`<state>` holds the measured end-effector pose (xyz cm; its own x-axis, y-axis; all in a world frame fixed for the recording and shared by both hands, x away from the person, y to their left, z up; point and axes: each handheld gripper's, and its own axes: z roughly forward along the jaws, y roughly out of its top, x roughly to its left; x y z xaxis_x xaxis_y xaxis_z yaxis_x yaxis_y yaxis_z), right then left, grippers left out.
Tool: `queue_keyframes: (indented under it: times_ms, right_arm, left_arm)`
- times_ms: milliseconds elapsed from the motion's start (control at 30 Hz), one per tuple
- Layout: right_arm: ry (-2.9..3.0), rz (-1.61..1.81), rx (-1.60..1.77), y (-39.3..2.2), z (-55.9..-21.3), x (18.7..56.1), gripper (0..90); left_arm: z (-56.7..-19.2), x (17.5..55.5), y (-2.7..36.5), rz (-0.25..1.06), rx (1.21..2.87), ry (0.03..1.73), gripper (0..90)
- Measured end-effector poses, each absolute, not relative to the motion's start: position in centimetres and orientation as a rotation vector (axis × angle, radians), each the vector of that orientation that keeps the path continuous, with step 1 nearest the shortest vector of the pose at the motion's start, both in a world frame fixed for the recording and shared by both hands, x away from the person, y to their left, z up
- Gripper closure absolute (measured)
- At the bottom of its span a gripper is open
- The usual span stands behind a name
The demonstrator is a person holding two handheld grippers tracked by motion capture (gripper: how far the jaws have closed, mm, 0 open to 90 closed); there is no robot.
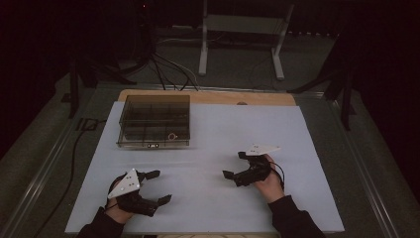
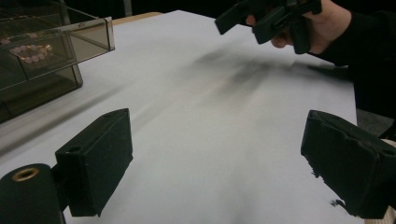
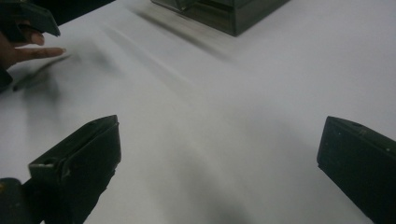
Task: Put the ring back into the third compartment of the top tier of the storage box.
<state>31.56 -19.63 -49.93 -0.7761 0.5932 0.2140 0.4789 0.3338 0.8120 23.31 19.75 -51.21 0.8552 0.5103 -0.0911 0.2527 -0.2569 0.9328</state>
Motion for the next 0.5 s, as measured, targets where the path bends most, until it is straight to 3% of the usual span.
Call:
queue_keyframes:
  times_ms: [500]
  right_arm:
    - [2.416, 1.41, 1.049, -22.9, -50.4, 28.9, 0.0]
  left_arm:
    - [-51.2, 23.3, 19.8, 0.277, 1.85, 0.577, 10.3]
